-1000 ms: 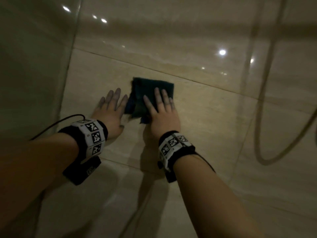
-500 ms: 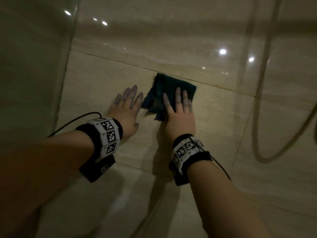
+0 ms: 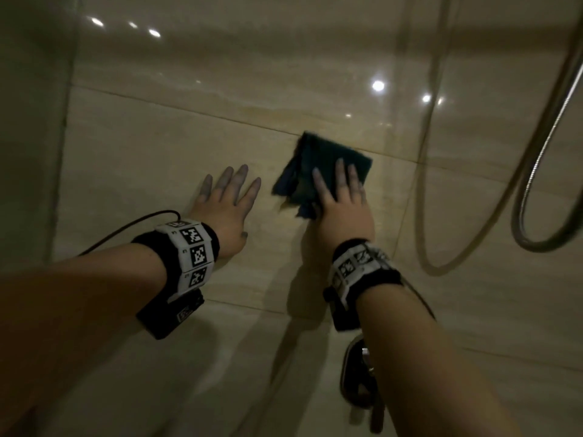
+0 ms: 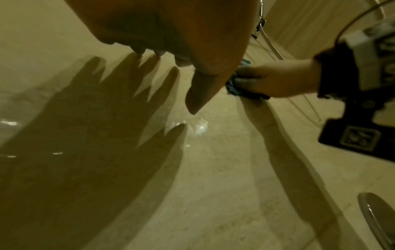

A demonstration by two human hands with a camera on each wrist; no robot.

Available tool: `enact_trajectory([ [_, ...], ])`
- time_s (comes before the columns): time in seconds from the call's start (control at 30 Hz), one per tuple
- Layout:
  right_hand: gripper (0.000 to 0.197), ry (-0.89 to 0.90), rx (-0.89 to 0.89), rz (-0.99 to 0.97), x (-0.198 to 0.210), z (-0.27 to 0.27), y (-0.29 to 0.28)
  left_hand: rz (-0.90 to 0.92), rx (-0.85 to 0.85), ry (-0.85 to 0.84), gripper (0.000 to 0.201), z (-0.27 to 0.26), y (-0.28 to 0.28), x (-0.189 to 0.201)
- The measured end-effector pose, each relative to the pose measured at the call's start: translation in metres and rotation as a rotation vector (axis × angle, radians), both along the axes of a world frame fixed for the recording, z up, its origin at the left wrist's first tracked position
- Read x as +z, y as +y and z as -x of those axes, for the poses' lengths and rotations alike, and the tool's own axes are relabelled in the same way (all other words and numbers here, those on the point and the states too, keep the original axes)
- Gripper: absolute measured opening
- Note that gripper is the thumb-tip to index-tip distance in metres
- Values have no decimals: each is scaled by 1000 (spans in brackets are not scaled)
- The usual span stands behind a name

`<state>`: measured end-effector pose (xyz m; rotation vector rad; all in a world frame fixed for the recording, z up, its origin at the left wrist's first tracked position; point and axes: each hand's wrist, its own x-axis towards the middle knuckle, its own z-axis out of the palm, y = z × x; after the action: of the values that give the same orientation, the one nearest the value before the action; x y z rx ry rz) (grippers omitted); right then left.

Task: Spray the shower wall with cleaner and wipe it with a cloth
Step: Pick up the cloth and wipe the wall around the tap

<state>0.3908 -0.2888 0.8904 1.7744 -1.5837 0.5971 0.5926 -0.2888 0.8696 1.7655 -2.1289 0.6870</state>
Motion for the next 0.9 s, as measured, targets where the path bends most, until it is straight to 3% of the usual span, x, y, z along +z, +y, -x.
enact_trajectory([
  [0.17, 56, -119, -10, 4, 23, 17, 6, -11, -8, -30, 89, 16, 1, -9],
  [0.33, 57, -141, 11, 79, -14, 26, 4, -17, -14, -58, 88, 28, 4, -18],
  [0.53, 59, -106, -40, -51, -50, 43, 7, -27, 2, -85, 87, 32, 5, -26],
  [0.9, 58, -177, -35, 105, -1, 59, 1, 30, -54, -73, 87, 53, 4, -10],
])
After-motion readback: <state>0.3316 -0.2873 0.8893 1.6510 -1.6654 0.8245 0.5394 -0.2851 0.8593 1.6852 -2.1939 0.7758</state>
